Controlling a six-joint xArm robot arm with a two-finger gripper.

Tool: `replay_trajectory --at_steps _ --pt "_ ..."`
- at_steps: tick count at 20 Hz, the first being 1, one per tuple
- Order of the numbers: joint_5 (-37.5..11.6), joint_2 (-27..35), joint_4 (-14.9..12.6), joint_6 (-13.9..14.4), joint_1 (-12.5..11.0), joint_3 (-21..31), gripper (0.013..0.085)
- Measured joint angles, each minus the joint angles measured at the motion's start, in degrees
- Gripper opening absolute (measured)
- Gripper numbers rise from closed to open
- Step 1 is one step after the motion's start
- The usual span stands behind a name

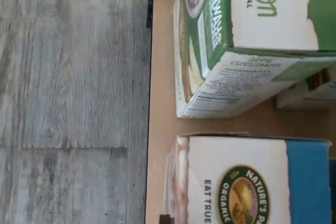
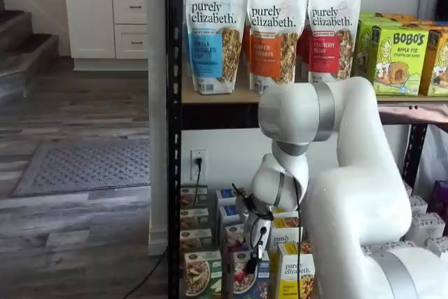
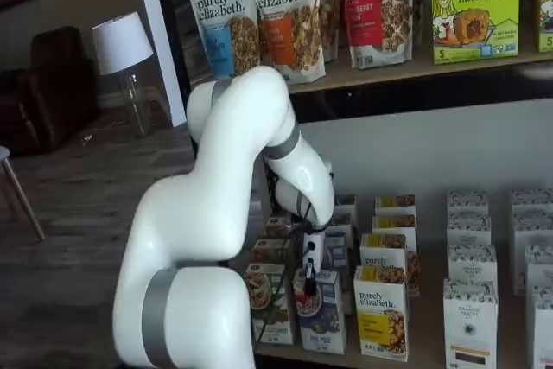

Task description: Pick up the blue and white box that is on the bottom shelf, the second box from the left

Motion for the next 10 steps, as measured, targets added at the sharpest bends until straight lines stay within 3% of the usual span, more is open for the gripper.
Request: replay_trajectory --at_steps 5,10 --pt "1.0 0.2 -0.5 0.3 -0.2 -0.4 0.0610" --pt "1.6 0.2 -0.6 0.3 -0.3 -0.6 0.0490"
